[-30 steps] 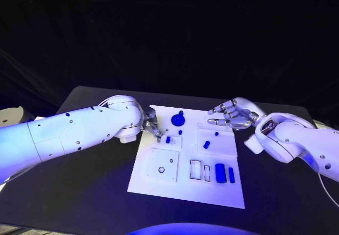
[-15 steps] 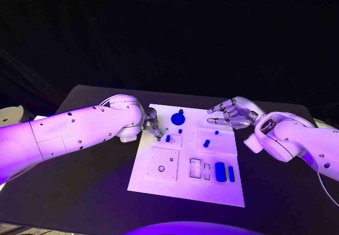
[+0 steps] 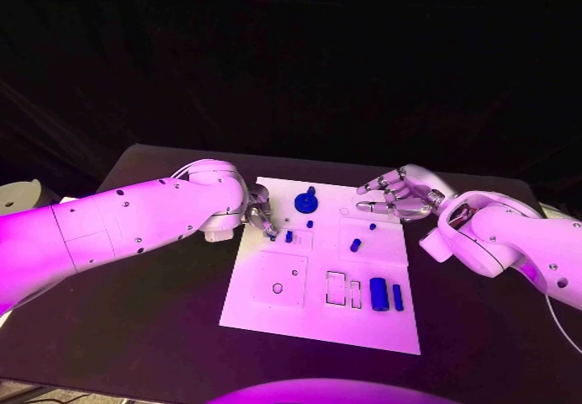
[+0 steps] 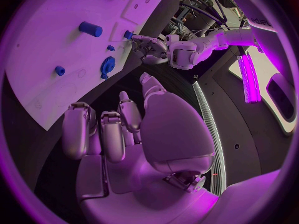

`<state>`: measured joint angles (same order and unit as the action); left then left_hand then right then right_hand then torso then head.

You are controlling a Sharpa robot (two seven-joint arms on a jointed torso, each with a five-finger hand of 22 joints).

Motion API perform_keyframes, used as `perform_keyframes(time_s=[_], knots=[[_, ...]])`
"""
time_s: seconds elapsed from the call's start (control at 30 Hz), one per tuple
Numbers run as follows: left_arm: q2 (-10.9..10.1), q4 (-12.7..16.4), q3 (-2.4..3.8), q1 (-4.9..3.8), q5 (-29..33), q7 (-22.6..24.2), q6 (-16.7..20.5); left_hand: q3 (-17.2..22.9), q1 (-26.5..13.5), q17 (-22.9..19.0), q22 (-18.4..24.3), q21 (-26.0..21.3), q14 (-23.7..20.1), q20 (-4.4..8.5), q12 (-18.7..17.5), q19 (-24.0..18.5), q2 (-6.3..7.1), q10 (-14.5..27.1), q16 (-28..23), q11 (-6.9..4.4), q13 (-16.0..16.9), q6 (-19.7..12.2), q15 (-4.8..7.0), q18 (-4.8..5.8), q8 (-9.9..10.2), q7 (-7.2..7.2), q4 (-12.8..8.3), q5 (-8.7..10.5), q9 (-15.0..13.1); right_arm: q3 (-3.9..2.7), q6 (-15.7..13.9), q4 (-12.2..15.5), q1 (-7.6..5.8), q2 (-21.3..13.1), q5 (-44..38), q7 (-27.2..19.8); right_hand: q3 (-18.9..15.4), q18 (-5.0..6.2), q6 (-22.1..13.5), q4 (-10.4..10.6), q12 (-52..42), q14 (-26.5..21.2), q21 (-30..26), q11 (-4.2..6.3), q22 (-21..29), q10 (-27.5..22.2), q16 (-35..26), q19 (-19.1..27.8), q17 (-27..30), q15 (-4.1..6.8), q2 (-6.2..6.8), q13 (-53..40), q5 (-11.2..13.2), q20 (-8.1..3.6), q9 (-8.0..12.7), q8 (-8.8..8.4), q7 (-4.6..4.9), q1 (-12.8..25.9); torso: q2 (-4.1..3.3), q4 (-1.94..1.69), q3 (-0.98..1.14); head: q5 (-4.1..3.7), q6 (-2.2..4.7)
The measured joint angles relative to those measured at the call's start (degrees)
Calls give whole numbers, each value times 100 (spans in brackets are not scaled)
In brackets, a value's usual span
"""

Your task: Assemble the parts on the task board

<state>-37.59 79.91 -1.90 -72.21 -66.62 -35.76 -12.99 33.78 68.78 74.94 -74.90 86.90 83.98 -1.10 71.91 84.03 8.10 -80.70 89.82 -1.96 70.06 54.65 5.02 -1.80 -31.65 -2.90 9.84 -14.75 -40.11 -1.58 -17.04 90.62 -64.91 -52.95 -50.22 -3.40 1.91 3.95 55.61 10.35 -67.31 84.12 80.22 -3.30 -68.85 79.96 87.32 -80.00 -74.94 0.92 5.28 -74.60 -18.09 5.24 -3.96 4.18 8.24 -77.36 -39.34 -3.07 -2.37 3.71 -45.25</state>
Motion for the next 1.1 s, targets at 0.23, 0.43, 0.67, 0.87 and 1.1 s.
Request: perform_keyframes(time_s=[0.23,0.43,0.67,0.87,1.1], knots=[[-1,19,-6,3,2,0,-91,12,-7,-1,0,0,0,0,19,0,7,-20,0,-19,47,5,0,0,-16,3,-12,2,-26,0,4,-4,1,4,2,-1,0,0,0,0,0,0,0,0,-4,0,0,0,0,0,0,0,0,0,0,0,0,0,0,-1,-1,5,-15],[-5,22,-3,1,1,0,-129,19,-23,-1,-5,0,0,0,26,0,23,-20,0,-19,50,13,0,0,-16,9,-22,7,-16,0,8,-6,4,6,4,-1,0,0,0,0,0,0,0,0,-6,0,0,0,1,0,0,0,0,0,1,0,0,0,0,0,-1,9,-23],[5,19,-2,-1,-3,-7,-149,51,-58,-1,-4,0,0,0,44,0,57,-20,0,-19,66,21,0,0,-16,15,-83,18,-16,0,10,-7,7,7,5,-2,0,0,0,0,0,0,0,0,-6,0,0,0,1,0,0,0,0,0,1,0,0,0,-1,1,0,9,-27],[39,-10,0,-7,-11,-21,-177,62,-58,-2,-4,0,0,0,43,0,56,-19,0,-19,66,23,0,0,-17,14,-94,20,-20,0,12,-7,7,7,6,-2,0,0,0,0,0,0,0,0,-6,0,0,0,2,0,0,0,0,0,1,0,0,0,-4,3,2,13,-37],[115,-112,-4,-26,84,-103,-236,131,-203,-2,-3,0,0,0,65,0,-85,-60,0,-19,84,35,0,0,-29,4,-114,23,-29,0,13,-4,7,7,7,-2,0,0,0,0,0,0,0,0,-5,0,0,0,2,0,0,0,0,0,1,0,0,0,-4,5,4,9,-49]])
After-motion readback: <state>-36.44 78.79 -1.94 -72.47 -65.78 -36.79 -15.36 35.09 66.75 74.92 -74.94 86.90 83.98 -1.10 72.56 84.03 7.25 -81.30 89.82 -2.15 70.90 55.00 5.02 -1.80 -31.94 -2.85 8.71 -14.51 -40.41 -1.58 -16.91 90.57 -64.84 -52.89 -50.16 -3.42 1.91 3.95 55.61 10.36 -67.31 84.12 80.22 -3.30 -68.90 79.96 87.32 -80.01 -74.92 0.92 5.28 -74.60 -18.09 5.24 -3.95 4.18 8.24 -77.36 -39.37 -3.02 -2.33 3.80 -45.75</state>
